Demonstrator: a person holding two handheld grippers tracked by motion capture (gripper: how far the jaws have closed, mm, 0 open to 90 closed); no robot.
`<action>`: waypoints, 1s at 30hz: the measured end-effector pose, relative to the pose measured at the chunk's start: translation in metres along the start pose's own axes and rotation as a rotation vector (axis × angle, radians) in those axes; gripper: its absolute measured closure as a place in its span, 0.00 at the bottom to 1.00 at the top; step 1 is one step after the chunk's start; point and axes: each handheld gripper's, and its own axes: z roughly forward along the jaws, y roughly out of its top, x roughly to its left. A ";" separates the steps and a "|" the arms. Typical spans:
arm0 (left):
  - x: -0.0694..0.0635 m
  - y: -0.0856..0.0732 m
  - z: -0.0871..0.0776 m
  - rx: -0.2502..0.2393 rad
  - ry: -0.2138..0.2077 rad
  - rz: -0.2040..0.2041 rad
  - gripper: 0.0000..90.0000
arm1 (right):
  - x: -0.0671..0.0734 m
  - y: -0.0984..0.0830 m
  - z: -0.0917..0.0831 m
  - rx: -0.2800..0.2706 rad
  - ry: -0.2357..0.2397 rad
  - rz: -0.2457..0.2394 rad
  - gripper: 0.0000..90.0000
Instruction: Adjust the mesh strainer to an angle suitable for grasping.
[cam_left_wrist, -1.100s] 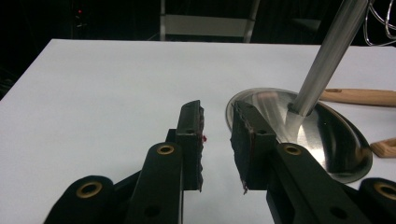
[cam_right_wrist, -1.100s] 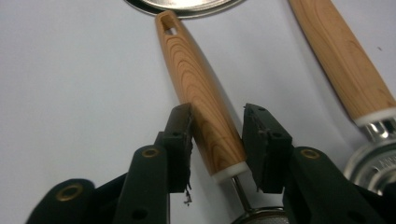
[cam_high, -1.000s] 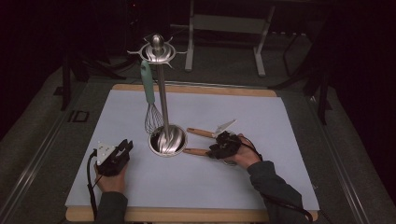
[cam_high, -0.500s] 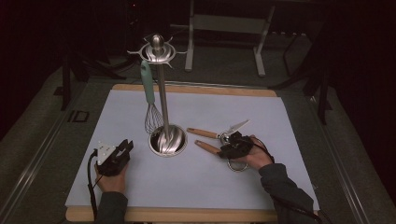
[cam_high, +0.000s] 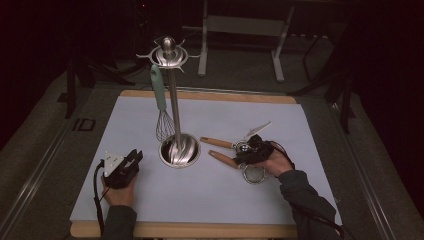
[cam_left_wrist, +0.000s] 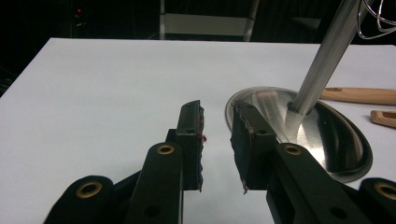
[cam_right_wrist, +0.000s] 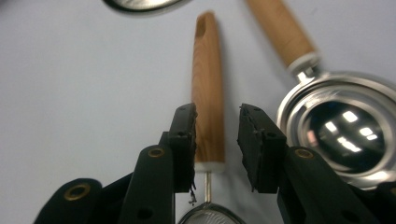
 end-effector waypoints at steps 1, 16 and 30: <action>0.000 0.000 0.000 0.000 0.000 0.001 0.81 | -0.001 0.000 0.002 0.016 0.009 0.001 0.74; 0.000 0.000 0.000 -0.004 0.002 -0.003 0.81 | 0.008 0.006 0.012 0.122 0.026 -0.016 0.77; 0.000 0.000 0.000 -0.006 0.001 -0.004 0.81 | 0.016 0.015 0.021 0.216 -0.029 -0.082 0.76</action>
